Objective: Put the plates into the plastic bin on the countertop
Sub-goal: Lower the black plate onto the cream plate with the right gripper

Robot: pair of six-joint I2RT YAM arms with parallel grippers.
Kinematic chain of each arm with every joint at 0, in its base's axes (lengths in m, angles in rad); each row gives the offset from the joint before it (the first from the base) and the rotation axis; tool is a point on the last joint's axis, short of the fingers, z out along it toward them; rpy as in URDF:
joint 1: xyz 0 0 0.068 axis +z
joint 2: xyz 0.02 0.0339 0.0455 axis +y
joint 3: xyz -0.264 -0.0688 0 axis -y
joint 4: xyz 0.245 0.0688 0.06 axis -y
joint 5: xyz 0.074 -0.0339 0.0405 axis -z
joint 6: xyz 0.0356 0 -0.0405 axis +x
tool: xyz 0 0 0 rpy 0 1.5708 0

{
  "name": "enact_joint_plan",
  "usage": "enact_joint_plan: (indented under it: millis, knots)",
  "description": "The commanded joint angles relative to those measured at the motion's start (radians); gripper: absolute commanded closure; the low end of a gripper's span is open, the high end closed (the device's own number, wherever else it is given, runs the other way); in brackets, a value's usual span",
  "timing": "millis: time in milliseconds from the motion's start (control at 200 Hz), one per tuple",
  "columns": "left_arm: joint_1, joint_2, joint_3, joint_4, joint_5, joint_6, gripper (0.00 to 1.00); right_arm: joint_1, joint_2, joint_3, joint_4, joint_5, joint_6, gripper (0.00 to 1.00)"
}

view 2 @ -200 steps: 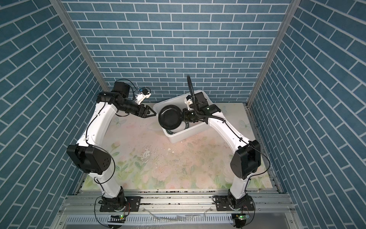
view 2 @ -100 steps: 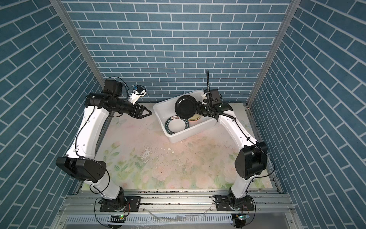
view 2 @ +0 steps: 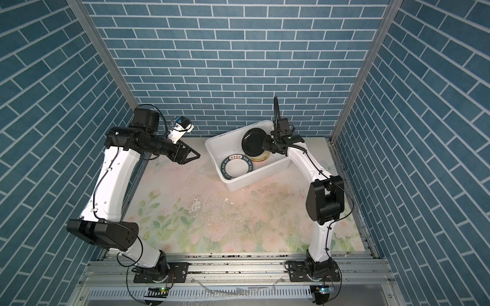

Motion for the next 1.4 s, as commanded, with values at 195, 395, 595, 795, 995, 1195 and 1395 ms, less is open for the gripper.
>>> enact_joint_plan:
  millis: [195, 395, 595, 795, 995, 1195, 1395]
  knots:
    - [-0.006, 0.006, 0.010, -0.030, -0.003, 0.011, 0.18, -0.019, 0.070, 0.056, 0.053, 0.049, -0.036, 1.00]
    - [-0.006, 0.021, 0.010, -0.014, 0.009, -0.023, 0.18, -0.031, 0.107, 0.058, 0.064, 0.077, -0.030, 1.00]
    - [-0.006, 0.026, -0.010, 0.000, 0.022, -0.054, 0.18, -0.041, 0.139, 0.063, 0.079, 0.081, -0.023, 1.00]
    - [-0.006, 0.028, -0.017, 0.002, 0.018, -0.062, 0.17, -0.055, 0.189, 0.099, 0.069, 0.060, 0.008, 1.00]
    - [-0.006, 0.031, -0.014, 0.009, 0.032, -0.064, 0.17, -0.062, 0.209, 0.131, 0.049, 0.062, 0.005, 1.00]
    - [-0.006, 0.031, -0.005, 0.005, 0.032, -0.062, 0.17, -0.065, 0.225, 0.118, 0.071, 0.046, 0.022, 1.00]
    - [-0.006, 0.023, -0.019, 0.002, 0.027, -0.060, 0.17, -0.068, 0.234, 0.110, 0.084, 0.035, 0.034, 1.00]
